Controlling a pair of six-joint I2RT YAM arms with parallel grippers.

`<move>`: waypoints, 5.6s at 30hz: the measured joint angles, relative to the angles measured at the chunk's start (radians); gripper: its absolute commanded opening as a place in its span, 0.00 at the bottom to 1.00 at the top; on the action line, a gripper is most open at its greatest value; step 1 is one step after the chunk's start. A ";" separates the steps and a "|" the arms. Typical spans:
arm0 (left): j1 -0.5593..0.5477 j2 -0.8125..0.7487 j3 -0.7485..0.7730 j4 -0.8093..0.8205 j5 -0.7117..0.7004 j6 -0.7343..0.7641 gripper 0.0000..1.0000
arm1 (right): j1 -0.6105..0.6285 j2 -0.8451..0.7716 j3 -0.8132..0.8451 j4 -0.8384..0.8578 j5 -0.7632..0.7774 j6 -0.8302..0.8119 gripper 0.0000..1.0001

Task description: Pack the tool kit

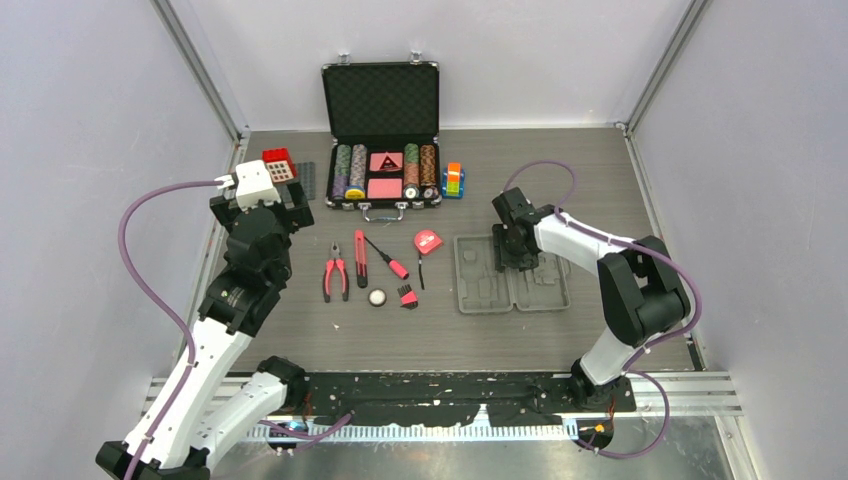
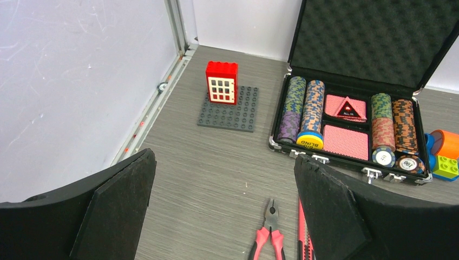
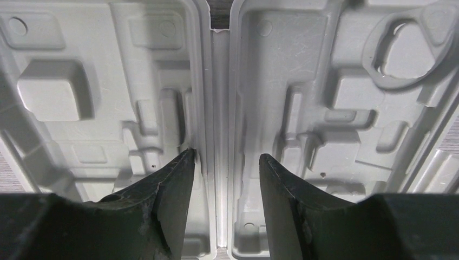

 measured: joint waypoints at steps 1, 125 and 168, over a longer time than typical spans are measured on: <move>0.000 0.000 0.000 0.000 0.000 0.000 1.00 | 0.000 0.000 0.005 -0.008 0.002 -0.003 0.55; -0.366 0.127 -0.001 -0.279 0.814 0.921 0.00 | 0.238 -0.346 0.487 -0.201 -0.581 -0.275 0.88; -0.569 0.233 -0.054 0.055 0.547 0.752 1.00 | 0.167 -0.232 0.216 -0.152 -0.547 -0.110 0.05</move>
